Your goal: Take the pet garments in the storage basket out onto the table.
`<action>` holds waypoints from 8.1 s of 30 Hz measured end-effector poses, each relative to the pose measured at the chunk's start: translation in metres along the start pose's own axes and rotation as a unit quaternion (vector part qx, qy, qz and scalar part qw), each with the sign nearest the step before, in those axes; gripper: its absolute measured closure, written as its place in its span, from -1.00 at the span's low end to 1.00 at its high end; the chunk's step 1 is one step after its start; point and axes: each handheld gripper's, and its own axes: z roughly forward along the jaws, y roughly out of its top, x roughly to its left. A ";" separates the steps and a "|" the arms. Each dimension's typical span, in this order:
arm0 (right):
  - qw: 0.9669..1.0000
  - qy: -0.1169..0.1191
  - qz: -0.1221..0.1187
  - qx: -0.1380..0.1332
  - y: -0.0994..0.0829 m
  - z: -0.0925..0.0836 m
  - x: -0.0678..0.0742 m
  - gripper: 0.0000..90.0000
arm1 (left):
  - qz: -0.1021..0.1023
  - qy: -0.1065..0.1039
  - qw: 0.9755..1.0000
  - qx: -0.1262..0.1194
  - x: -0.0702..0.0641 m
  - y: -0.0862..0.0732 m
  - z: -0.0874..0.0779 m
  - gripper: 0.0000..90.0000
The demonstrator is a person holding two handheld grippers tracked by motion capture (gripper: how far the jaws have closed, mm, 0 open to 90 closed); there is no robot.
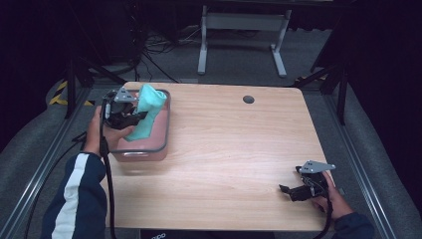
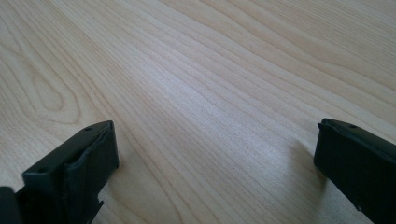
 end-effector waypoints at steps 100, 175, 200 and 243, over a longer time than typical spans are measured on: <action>1.000 0.000 0.000 0.000 0.000 0.000 0.000 -1.00 | 0.166 -0.179 0.967 0.077 -0.189 0.036 0.138 0.01; 1.000 -0.001 0.000 0.000 0.000 0.000 0.000 -1.00 | 0.250 -0.139 0.952 0.107 -0.147 -0.076 0.038 -0.47; 1.000 -0.001 0.000 0.000 0.000 0.000 0.000 -1.00 | 0.186 -0.106 0.970 0.116 -0.099 -0.144 0.007 -0.50; 1.000 0.001 0.001 0.000 0.000 0.000 0.000 -1.00 | -0.007 -0.116 0.993 0.021 -0.049 -0.214 0.002 -0.69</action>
